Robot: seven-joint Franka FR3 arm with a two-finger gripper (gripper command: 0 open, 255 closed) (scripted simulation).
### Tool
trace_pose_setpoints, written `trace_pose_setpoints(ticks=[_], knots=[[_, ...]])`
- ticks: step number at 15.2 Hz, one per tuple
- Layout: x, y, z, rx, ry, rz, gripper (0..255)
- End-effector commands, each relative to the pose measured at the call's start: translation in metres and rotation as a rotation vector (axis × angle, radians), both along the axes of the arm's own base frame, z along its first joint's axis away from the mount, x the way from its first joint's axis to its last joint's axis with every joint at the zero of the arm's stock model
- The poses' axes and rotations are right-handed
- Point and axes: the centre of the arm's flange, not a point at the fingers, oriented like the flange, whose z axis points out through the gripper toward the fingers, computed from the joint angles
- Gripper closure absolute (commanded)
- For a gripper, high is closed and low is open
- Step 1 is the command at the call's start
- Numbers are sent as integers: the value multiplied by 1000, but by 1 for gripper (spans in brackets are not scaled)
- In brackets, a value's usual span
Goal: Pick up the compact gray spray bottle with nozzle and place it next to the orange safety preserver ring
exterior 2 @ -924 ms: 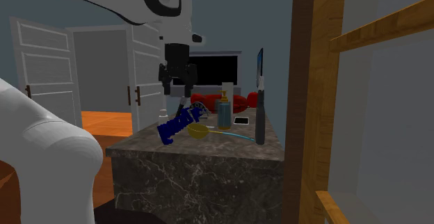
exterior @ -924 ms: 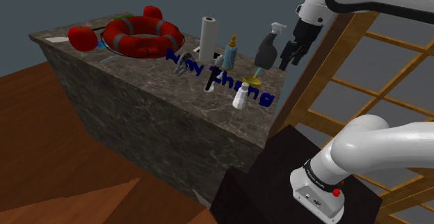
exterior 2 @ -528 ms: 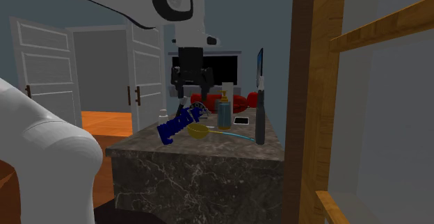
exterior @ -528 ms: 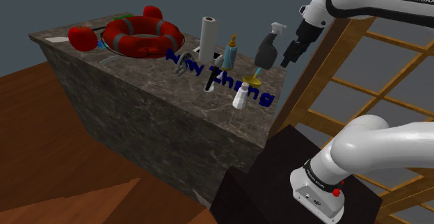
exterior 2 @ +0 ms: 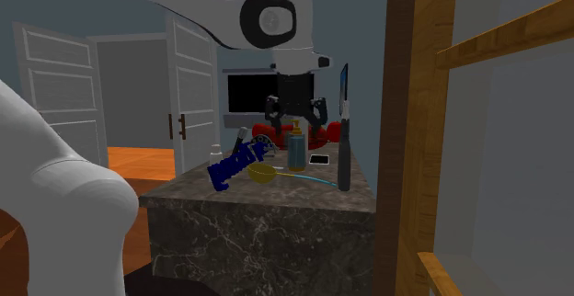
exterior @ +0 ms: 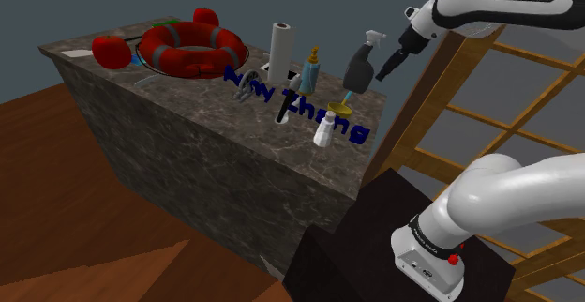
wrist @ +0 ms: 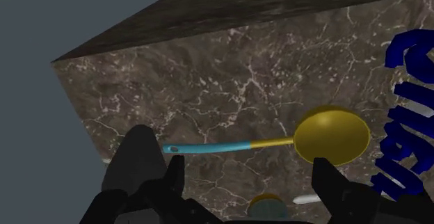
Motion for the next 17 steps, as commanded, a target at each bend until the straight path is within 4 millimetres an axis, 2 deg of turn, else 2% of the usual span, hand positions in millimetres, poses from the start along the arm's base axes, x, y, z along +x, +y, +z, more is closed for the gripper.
trace_pose_setpoints(ticks=[1,9,17], knots=[[11,-22,-6,6,-53,39,0],[68,-104,-21,43,-251,185,0],[89,-97,-56,44,-257,189,0]])
